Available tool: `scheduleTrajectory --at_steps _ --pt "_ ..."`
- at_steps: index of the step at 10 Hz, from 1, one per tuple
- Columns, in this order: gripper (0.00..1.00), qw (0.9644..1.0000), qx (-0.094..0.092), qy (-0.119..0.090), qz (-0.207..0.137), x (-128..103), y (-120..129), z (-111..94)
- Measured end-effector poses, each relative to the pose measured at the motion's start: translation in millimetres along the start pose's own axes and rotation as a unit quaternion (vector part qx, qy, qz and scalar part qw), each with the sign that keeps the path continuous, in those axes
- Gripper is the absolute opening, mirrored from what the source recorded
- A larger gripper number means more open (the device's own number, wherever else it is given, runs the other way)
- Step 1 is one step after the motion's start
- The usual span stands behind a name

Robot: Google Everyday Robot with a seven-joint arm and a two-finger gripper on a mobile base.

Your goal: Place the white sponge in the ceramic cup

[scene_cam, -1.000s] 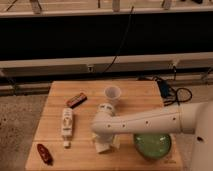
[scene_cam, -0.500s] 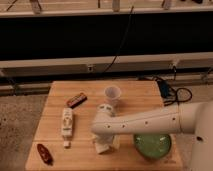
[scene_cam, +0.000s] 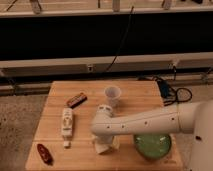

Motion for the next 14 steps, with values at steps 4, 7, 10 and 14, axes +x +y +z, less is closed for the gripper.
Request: scheduleTrajectory --at_steps 4,7,10,14 --pt "0.8 1.0 0.0 -0.001 -0.002 -2.0 -1.2 0.7" --pt "0.8 1.0 0.0 -0.001 -0.003 -3.5 -1.5 1.1" --pt "0.8 1.0 0.0 -0.001 -0.003 -4.7 -2.1 1.6" --pt "0.8 1.0 0.0 -0.002 -0.003 -6.6 -2.5 2.2"
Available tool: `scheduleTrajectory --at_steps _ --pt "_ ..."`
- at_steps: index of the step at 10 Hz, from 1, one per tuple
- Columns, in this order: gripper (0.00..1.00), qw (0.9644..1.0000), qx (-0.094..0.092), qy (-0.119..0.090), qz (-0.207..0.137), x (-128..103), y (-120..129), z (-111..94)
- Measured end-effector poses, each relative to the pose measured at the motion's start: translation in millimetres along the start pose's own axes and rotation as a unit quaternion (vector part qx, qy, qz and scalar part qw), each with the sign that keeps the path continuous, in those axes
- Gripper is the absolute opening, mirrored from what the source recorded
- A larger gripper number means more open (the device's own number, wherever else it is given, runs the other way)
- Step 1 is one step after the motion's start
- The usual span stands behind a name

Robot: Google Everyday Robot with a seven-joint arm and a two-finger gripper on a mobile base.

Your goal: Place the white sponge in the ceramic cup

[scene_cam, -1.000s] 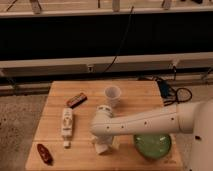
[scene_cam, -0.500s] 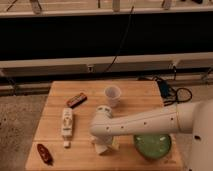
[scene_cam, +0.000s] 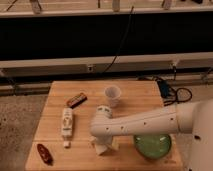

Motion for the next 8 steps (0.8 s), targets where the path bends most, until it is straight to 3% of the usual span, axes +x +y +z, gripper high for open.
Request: scheduleTrajectory --at_steps 8 --pt "0.8 1.0 0.0 -0.002 0.0 -3.8 -0.1 1.7"
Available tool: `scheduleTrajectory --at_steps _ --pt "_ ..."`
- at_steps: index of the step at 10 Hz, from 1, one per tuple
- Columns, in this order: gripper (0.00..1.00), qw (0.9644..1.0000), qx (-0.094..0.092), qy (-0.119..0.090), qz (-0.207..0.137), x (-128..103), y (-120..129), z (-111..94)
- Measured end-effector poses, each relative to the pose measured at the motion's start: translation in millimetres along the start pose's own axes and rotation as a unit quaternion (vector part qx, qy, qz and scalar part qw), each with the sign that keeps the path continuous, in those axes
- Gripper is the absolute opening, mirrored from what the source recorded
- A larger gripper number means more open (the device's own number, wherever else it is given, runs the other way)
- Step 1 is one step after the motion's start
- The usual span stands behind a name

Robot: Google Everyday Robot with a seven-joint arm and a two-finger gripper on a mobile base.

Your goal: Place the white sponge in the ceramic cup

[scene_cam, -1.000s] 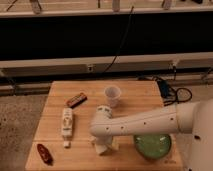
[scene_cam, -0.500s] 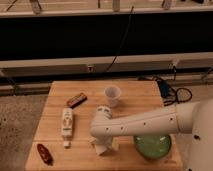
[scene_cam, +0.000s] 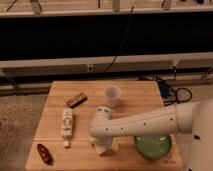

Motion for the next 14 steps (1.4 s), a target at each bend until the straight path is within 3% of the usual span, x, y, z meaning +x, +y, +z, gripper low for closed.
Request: scheduleTrajectory --at_steps 4,7,10,13,14 --pt "0.79 1.0 0.0 -0.002 0.002 -1.8 -1.0 1.0" --pt "0.65 1.0 0.003 -0.002 0.002 -2.7 -3.6 0.6" --pt "0.74 1.0 0.002 -0.002 0.003 -3.6 -3.6 0.7" --pt "0.53 1.0 0.003 -0.003 0.005 -5.5 -4.5 0.2" --pt "0.39 1.0 0.003 -0.002 0.005 -5.9 -5.3 0.0"
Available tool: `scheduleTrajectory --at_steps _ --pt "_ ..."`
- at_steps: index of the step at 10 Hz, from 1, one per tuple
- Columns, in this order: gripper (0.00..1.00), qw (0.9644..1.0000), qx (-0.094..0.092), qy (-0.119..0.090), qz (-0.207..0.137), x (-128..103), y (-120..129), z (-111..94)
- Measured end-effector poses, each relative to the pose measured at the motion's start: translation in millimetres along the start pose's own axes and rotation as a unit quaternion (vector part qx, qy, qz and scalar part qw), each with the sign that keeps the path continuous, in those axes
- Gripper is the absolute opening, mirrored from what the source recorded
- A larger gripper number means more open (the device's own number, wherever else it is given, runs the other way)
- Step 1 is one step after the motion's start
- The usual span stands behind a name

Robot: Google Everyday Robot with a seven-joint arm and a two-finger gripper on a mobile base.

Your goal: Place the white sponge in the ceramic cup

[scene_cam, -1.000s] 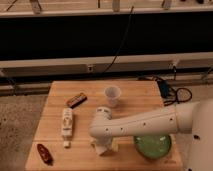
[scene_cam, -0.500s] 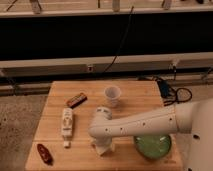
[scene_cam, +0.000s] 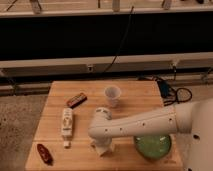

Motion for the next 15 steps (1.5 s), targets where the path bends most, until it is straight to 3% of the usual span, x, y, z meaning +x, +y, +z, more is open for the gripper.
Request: scheduleTrajectory --at_steps 4,7,15 --pt "0.02 1.0 0.0 0.0 0.0 -0.8 -0.6 -5.2" --pt "0.0 1.0 0.0 0.004 0.002 -2.0 2.9 -10.0" --pt "0.0 0.9993 0.013 0.035 0.005 28.7 -4.2 -74.1"
